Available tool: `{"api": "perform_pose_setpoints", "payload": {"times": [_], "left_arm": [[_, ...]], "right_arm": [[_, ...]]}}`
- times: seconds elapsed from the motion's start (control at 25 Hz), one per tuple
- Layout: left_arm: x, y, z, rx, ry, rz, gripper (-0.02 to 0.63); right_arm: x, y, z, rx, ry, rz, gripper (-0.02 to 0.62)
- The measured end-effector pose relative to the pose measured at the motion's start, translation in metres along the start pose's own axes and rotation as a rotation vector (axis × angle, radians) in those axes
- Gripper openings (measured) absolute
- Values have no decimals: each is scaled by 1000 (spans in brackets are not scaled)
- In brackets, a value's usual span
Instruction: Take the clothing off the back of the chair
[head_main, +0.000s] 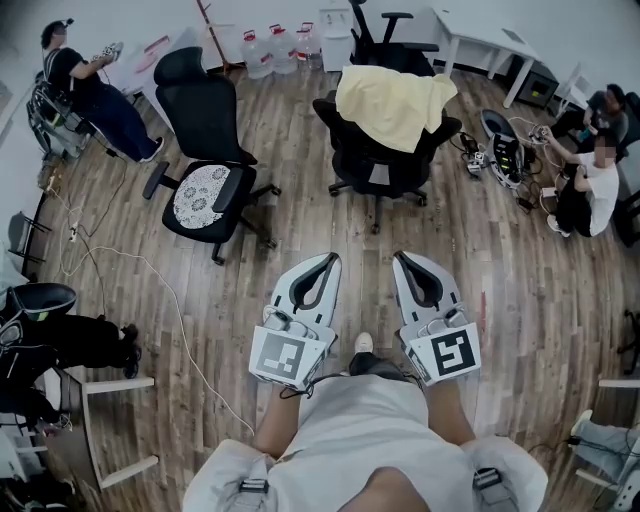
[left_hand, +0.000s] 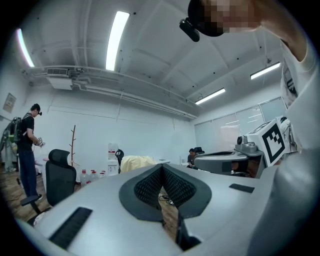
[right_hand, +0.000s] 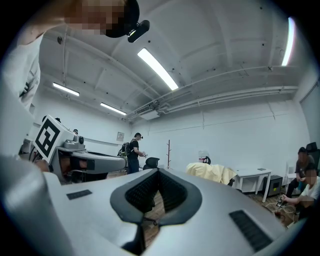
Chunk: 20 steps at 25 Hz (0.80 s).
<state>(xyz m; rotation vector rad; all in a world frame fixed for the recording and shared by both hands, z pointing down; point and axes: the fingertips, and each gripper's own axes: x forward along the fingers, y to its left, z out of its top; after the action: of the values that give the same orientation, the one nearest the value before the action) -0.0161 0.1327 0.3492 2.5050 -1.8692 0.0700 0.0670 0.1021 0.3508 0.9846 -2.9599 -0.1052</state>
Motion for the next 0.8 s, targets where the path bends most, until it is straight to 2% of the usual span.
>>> {"api": "perform_pose_setpoints", "payload": {"times": [0.8], "left_arm": [[81, 5, 9, 10, 2, 22, 18]], "right_arm": [[32, -77, -3, 13, -10, 18, 20]]}}
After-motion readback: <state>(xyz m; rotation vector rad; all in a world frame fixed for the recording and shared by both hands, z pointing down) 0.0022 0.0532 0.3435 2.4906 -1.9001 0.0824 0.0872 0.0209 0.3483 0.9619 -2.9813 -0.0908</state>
